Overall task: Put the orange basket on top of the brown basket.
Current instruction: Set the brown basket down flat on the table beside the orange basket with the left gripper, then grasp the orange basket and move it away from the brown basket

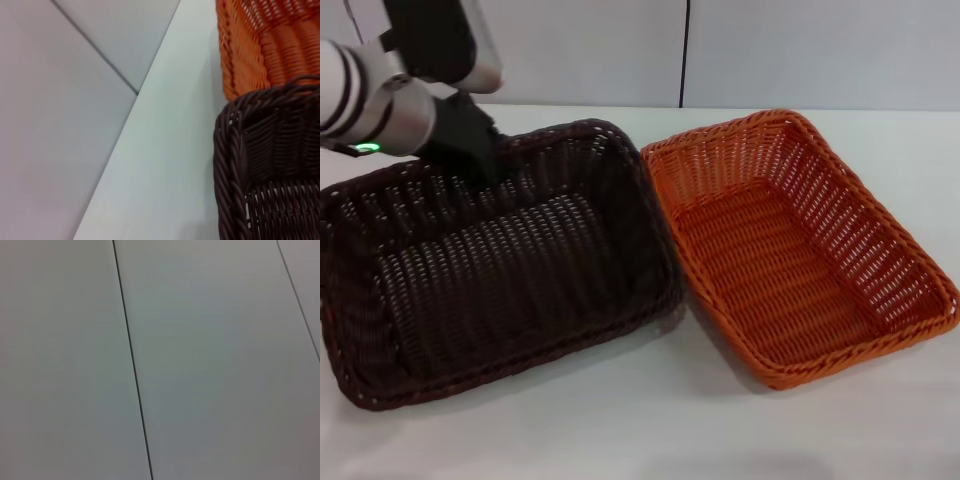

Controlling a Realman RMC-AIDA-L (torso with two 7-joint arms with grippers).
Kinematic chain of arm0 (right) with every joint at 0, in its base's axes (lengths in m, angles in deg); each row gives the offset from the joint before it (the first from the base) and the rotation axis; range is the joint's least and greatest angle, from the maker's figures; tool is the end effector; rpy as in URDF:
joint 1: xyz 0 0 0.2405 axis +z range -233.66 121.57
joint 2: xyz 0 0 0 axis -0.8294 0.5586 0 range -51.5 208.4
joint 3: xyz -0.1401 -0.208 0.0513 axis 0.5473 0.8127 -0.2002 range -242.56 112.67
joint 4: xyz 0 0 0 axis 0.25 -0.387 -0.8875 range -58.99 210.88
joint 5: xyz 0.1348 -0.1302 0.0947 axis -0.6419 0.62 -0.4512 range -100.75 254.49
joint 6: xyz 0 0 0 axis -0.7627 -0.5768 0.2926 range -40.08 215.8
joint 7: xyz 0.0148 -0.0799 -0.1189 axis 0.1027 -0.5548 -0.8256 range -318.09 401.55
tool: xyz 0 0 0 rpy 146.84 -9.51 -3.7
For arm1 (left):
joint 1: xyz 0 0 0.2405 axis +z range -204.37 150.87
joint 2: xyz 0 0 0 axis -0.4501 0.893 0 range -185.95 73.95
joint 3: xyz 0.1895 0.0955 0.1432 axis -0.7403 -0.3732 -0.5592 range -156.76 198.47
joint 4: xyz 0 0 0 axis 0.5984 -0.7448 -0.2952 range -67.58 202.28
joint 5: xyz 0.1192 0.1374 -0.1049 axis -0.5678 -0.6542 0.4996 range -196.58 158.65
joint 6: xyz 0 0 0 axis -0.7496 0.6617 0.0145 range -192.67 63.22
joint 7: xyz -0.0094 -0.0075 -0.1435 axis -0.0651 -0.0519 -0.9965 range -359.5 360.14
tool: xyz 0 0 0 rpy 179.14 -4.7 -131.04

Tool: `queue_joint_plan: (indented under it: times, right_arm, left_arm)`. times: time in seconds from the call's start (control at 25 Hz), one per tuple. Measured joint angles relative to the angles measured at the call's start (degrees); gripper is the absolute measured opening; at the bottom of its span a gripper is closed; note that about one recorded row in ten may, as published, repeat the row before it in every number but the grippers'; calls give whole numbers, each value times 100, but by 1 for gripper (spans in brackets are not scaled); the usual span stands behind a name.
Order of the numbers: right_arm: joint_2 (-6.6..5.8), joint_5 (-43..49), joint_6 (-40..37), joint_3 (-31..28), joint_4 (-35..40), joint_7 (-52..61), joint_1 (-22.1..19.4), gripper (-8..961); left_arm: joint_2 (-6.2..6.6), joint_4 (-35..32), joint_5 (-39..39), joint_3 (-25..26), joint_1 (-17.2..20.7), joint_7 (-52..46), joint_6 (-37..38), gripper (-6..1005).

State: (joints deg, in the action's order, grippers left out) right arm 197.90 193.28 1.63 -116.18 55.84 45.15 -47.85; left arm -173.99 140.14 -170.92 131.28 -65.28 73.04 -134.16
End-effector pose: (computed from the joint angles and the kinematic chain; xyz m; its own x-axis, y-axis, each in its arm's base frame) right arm 0.3603 0.2400 0.0376 0.6225 0.3232 -0.7128 -0.7826 0.2553 -0.5677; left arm -0.1756 0.4241 0.0442 0.9398 0.1157 -0.3216 -0.0949 -0.8156 -0.5708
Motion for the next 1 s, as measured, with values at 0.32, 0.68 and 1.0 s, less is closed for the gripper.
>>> queue_joint_plan:
  times: [0.32,0.68,1.0]
  right_arm:
    - [-16,-19,50,0,36,0,80,759]
    - [-43,14,175,-1,111,0,238,759]
    - [-53,30,242,-1,181,0,277,759]
  left_arm:
    - [-24,-560,46,-923,-209,145,464,241]
    - [-48,-517,100,-1554,-120,-137,1210,421]
    - [-38,-266,216,-1504,-16,-283,1483,608]
